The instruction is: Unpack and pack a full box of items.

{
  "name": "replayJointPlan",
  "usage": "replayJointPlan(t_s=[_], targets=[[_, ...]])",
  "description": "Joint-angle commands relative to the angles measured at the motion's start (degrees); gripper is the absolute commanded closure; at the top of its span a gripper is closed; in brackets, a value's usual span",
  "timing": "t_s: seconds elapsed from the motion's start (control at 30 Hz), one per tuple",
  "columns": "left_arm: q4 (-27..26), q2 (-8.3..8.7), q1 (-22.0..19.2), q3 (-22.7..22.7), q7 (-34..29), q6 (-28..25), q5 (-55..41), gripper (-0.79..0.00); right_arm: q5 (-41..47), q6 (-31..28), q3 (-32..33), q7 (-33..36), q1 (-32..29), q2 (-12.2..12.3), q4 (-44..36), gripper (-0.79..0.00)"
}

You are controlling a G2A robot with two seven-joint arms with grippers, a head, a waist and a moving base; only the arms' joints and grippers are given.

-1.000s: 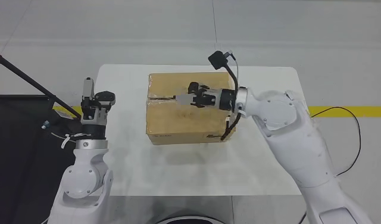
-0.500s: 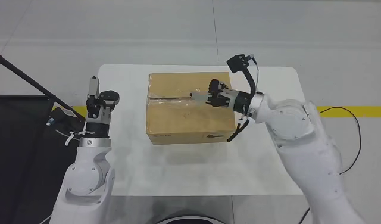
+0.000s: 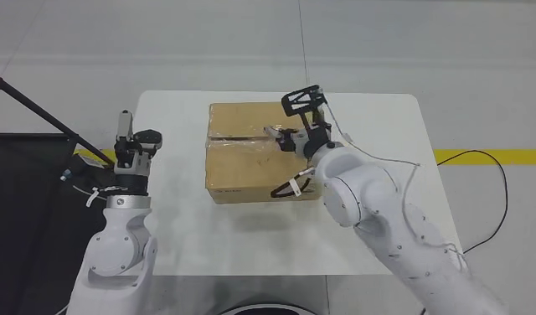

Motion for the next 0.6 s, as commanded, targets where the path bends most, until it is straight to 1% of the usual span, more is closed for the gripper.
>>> replayJointPlan(t_s=[0.0,0.1,0.23,0.57], targets=[[0.15,-0.01,0.08,-0.24,-0.12,-0.11,-0.29,-0.785,-3.16,0.82,-1.45,1.94,0.55,-0.36,-0.32,-0.785],[0.42,-0.02,0.04,-0.46,-0.48,-0.36,-0.66,-0.785,-7.59,2.23,-3.40,4.51,1.37,-1.01,-0.57,-0.785],[0.74,-0.01,-0.07,-0.87,-0.91,-0.47,-1.01,-0.785,-10.89,3.52,-4.44,5.52,1.35,-1.77,-1.94,-0.785],[1.33,-0.03,-0.63,-1.14,-2.13,-0.50,-1.94,-0.785,-20.31,3.63,-6.45,9.85,-0.77,-3.18,-4.51,-0.785]])
